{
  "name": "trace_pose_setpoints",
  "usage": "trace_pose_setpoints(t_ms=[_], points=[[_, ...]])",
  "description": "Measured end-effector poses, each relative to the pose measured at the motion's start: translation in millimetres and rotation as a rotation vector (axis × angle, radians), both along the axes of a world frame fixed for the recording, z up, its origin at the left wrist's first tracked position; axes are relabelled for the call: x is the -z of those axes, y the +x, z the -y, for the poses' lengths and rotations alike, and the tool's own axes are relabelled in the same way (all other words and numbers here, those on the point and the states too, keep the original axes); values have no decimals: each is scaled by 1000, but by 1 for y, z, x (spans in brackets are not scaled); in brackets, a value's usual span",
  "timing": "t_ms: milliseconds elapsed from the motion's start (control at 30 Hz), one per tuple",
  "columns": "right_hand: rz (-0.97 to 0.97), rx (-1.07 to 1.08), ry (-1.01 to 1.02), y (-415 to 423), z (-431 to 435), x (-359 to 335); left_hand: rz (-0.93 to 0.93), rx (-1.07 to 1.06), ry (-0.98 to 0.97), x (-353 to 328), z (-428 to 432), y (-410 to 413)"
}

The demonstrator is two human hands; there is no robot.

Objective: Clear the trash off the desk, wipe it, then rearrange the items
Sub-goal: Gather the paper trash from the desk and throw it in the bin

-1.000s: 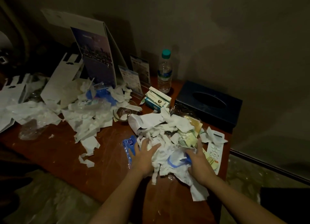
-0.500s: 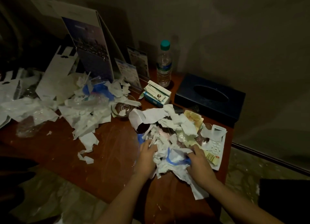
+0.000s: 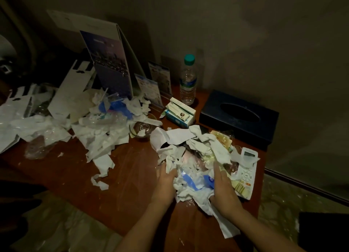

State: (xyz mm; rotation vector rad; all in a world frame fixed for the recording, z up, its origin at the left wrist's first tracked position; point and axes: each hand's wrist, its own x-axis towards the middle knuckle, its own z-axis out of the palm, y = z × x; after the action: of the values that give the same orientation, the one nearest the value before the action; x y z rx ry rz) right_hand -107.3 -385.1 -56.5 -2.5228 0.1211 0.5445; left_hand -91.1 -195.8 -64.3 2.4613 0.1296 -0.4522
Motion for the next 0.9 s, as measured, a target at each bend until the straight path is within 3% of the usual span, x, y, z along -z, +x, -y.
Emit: trace_pose_setpoints(t_ms=[200, 433, 700, 900], points=[[-12, 1, -86, -1, 0, 0, 139, 106, 75, 7, -3, 0], [-35, -63, -41, -6, 3, -7, 131, 85, 18, -6, -3, -10], [173, 45, 106, 10, 8, -45, 124, 4, -20, -44, 5, 11], [333, 56, 248, 22, 16, -77, 344, -64, -41, -64, 7, 18]])
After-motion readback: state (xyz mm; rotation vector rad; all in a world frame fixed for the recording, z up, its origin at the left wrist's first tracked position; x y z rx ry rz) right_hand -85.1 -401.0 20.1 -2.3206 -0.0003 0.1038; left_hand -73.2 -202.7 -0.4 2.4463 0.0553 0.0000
